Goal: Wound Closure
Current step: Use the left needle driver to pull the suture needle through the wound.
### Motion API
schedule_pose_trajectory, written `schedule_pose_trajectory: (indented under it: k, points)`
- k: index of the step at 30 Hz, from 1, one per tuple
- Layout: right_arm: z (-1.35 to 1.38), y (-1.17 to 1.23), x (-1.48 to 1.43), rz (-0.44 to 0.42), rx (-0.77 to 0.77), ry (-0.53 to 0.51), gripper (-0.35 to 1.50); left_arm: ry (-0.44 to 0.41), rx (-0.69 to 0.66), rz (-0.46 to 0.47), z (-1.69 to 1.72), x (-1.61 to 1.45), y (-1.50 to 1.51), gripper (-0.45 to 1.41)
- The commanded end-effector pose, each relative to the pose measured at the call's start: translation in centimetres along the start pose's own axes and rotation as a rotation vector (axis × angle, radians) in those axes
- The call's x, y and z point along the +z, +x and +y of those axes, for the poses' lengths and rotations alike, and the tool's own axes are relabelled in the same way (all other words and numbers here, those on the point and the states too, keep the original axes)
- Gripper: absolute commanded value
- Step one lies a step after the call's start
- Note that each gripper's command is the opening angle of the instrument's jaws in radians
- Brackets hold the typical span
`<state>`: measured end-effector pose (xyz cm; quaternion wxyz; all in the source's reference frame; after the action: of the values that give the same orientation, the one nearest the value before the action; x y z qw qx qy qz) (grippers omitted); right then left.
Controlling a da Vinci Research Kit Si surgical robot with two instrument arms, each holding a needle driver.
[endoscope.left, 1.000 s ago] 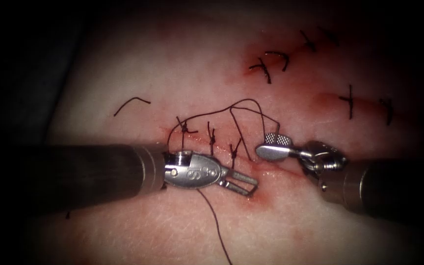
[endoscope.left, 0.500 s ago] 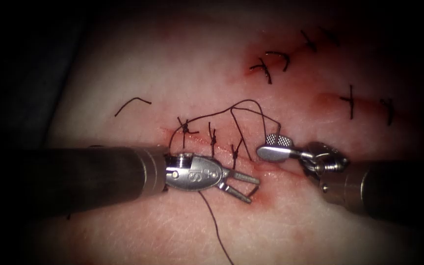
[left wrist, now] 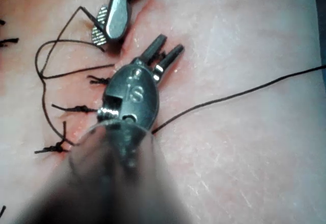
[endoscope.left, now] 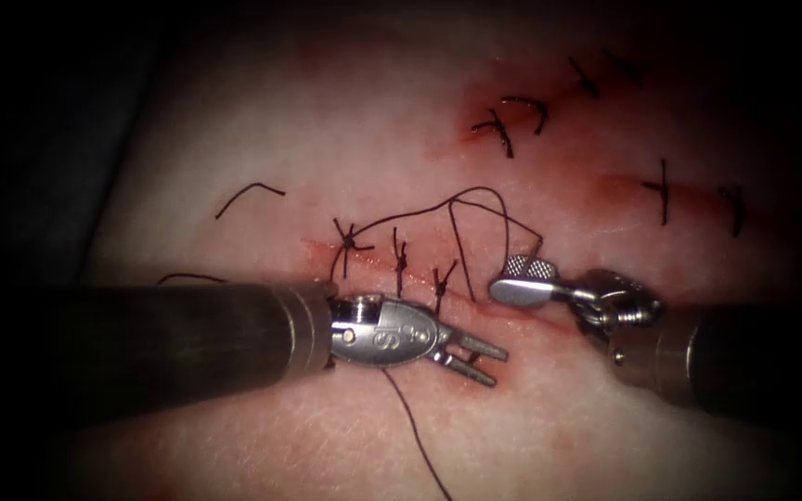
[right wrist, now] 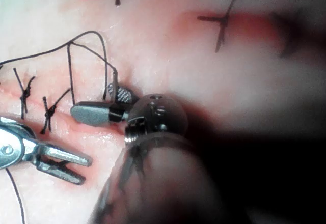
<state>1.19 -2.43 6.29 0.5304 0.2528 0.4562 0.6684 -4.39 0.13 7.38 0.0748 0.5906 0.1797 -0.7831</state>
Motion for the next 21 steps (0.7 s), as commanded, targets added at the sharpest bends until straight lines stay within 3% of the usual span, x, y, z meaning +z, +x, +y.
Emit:
schedule_pose_trajectory:
  k: [1, 15, 21]
  points:
    - [0.03, -0.07, 0.06, -0.002, 0.001, 0.002, 0.94, -0.021, 0.006, 0.001, -0.03, 0.09, -0.06, -0.45]
    - [0.12, 0.03, -0.04, -0.009, -0.164, -0.007, 0.96, -0.114, -0.284, 0.062, 0.04, -0.09, 0.03, -0.45]
    - [0.20, 0.09, -0.13, -0.017, -0.315, -0.012, 1.14, -0.145, -0.374, 0.084, 0.08, -0.18, 0.21, -0.45]
